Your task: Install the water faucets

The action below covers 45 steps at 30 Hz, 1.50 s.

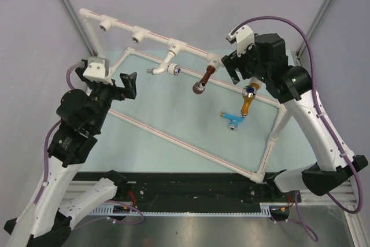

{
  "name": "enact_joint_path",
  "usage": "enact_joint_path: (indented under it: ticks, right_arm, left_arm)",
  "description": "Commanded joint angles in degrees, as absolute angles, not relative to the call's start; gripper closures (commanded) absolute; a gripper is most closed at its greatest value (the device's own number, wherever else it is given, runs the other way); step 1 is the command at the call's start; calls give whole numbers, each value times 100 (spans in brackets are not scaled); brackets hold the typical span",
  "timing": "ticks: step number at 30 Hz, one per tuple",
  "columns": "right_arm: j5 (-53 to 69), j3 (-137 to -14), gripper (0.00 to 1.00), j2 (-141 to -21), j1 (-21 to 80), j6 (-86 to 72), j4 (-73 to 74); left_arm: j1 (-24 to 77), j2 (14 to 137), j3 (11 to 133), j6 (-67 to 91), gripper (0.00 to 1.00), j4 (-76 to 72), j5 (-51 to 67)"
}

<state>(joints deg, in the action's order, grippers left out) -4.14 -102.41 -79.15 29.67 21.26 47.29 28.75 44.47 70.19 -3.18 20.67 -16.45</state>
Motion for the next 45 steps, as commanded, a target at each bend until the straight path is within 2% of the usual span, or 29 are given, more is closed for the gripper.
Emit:
enact_joint_path:
  ticks: [1,7,12,22,31,35,45]
  right_arm:
    - [-1177,-10152,15,-7436,2935,1512,3474]
    - [-1634,-9354,7,-6496,2944,1152,2481]
    - [-2029,-8711,6,-5443,2918,923,1672]
    - [-2926,-7911,0,-4150,2909,580,1380]
    - [-3612,-7577,0,-3516,2909,325,1415]
    - [-4060,-7506,0,-3384,2909,553,1292]
    - [-4315,-7146,0,-3191,2909,958,1082]
  left_arm:
    - [2892,4272,6970,-598,0,2180,-1986]
    - [2892,3982,6934,-650,0,2180,-2433]
    - [2892,3675,6970,-624,0,1995,-2794]
    - [2892,2718,6900,-1133,0,1530,-3304]
    - [2900,1758,6039,-1652,0,-191,-3691]
    - [2900,1591,5810,-1626,0,-360,-3709]
    - [2900,1714,5748,-1477,0,-422,-3753]
